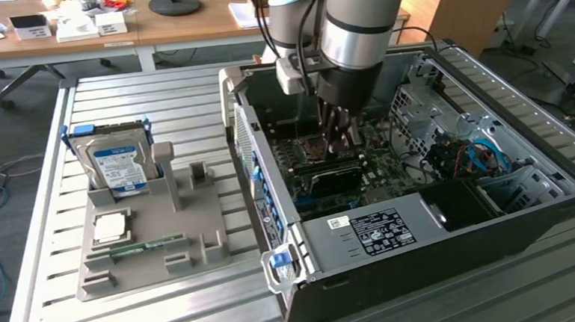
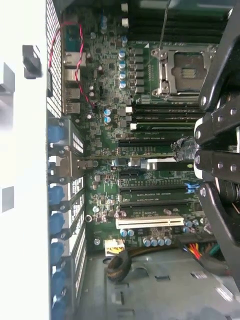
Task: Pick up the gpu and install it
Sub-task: 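Press down on the gpu until it lock into place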
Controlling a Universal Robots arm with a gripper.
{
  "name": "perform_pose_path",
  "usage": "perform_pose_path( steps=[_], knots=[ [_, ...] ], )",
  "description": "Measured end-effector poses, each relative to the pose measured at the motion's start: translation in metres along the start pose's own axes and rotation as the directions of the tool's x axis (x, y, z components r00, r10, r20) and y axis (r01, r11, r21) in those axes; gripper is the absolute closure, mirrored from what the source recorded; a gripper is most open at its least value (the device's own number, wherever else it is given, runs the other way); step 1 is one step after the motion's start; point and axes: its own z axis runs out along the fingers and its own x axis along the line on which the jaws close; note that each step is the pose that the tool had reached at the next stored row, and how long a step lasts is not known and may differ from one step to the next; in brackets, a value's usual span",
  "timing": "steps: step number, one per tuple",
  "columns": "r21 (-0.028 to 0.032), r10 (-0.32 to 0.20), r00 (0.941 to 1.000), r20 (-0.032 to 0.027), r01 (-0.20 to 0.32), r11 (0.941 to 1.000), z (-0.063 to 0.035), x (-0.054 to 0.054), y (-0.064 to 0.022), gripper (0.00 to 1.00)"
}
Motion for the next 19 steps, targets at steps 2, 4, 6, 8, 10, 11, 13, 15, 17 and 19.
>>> perform_pose_path(
  steps=[2, 4, 6, 8, 10, 11, 13, 15, 17, 19],
  knots=[
    [0.0000, 0.000, 1.0000, 0.0000, 0.000, 1.0000, -0.0061, 0.000, -0.0001, 0.89],
    [0.0000, 0.000, 1.0000, 0.0000, 0.000, 1.0000, -0.0113, 0.000, -0.0002, 0.89],
    [-0.0001, 0.000, 1.0000, 0.0000, 0.000, 1.0000, -0.0161, 0.000, -0.0003, 0.89],
    [0.0000, 0.000, 1.0000, 0.0000, 0.000, 1.0000, -0.0210, -0.001, -0.0004, 0.89],
    [0.0000, 0.000, 1.0000, 0.0000, 0.000, 1.0000, -0.0255, -0.001, -0.0005, 0.89],
    [0.0000, 0.000, 1.0000, 0.0000, 0.000, 1.0000, -0.0276, -0.001, -0.0005, 0.89],
    [0.0000, 0.000, 1.0000, 0.0000, 0.000, 1.0000, -0.0300, -0.001, -0.0005, 0.89],
    [0.0001, 0.000, 1.0000, 0.0002, 0.000, 1.0000, -0.0299, -0.001, -0.0005, 0.89],
    [0.0000, 0.000, 1.0000, 0.0000, 0.000, 1.0000, -0.0300, -0.001, -0.0005, 0.89],
    [0.0000, 0.000, 1.0000, 0.0000, 0.000, 1.0000, -0.0301, -0.001, -0.0005, 0.89]
  ],
)
